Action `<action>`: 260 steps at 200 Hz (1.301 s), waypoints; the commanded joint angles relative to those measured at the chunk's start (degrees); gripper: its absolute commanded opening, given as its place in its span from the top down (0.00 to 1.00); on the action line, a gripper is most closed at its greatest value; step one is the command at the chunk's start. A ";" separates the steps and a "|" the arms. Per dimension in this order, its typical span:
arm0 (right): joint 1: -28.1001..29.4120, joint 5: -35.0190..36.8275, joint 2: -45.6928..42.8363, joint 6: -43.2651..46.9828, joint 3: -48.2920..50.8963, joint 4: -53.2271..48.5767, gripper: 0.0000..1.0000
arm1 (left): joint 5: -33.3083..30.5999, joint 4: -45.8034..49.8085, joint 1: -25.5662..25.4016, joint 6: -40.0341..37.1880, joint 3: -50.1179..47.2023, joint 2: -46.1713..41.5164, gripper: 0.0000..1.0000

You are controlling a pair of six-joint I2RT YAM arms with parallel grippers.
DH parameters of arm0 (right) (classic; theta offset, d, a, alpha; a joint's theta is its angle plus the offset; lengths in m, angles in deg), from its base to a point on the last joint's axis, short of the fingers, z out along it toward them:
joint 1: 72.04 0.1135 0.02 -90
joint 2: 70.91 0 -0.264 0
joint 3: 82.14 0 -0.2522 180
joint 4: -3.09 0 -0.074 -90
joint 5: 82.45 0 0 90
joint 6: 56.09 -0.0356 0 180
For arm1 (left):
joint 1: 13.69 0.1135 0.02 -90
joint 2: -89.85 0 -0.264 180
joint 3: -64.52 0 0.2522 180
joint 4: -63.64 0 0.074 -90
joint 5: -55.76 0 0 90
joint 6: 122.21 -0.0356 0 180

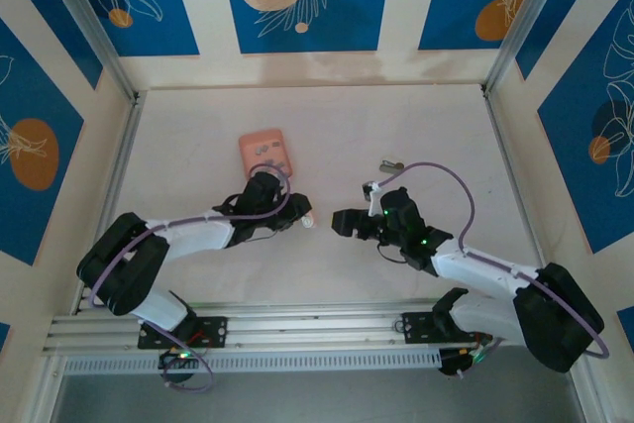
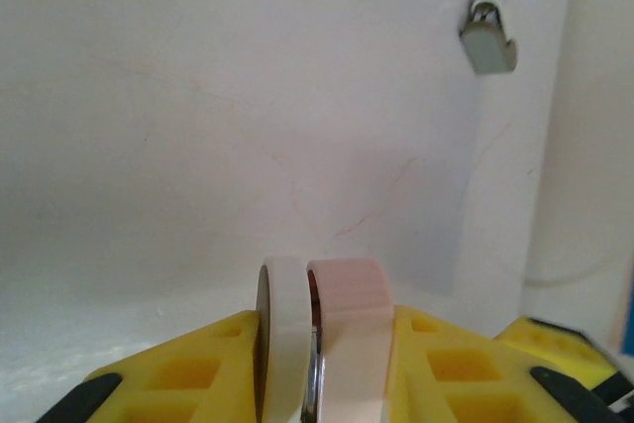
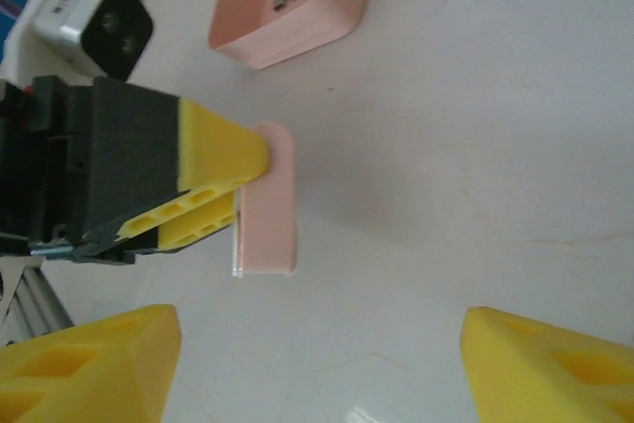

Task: Load the staples into the stapler

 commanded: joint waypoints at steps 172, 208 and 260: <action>2.25 -5.31 17.90 7.54 -9.42 13.59 0.75 | 2.87 -25.25 -0.87 16.42 -5.23 2.36 0.70; 1.72 -3.03 14.17 12.25 -6.73 14.03 0.89 | 2.72 -24.26 -0.94 14.14 -5.15 1.69 0.46; -10.47 -15.21 7.20 19.57 -2.58 13.77 0.94 | -3.88 -15.06 -0.69 0.50 -4.36 -5.56 0.06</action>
